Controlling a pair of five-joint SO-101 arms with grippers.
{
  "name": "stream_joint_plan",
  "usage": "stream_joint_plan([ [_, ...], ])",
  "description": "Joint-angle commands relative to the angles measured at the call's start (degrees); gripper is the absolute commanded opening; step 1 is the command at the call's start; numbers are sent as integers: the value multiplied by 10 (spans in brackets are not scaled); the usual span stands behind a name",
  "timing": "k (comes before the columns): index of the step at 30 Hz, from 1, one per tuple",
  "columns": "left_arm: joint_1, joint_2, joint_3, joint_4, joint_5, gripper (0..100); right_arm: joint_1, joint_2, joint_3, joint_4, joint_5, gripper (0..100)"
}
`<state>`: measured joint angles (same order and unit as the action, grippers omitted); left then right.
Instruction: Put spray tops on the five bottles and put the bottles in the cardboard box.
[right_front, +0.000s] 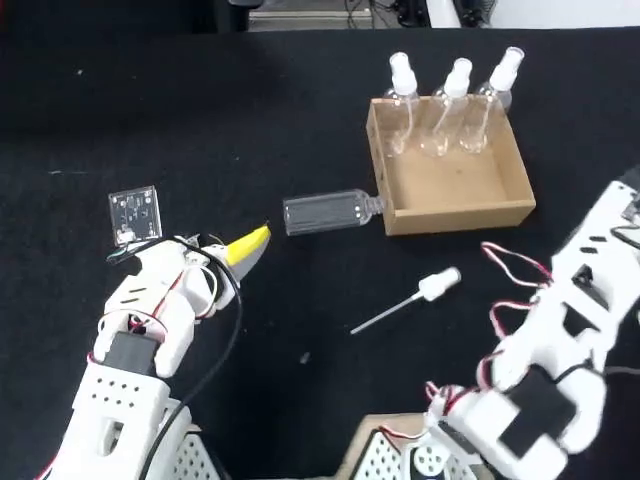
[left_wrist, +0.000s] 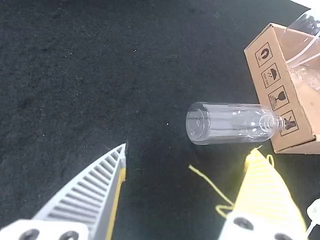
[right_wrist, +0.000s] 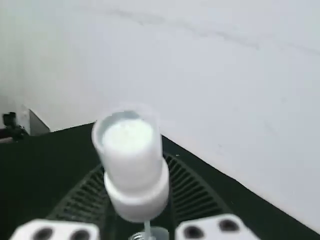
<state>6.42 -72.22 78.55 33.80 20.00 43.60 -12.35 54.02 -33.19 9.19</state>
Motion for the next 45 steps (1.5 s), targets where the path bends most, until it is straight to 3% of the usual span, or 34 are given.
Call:
stream_joint_plan([
  [1, 2, -10, -10, -14, 3, 346, -25, -85, -7, 75, 4, 11],
  [5, 2, -10, -10, -11, 3, 346, -9, -96, -28, 122, 4, 12],
  [13, 2, -10, -10, -11, 3, 346, 44, -89, -45, 121, 8, 12],
  [22, 2, -10, -10, -11, 3, 346, 82, 25, -88, 122, 4, 12],
  [26, 2, -10, -10, -13, 3, 346, 88, -3, -63, 162, 8, 12],
  [29, 3, -10, -10, -14, 3, 346, 84, -66, -53, 247, 8, 12],
  [34, 3, -10, -10, -12, 3, 346, 36, -181, -65, 481, 11, 12],
  [36, 3, -10, -10, -11, 3, 346, 10, -211, -73, 571, 46, 12],
  [41, 4, -10, -10, -10, 3, 346, -27, -210, -105, 753, 105, 12],
  [45, 7, -10, -10, -10, 3, 346, -45, -174, -117, 837, 133, 12],
])
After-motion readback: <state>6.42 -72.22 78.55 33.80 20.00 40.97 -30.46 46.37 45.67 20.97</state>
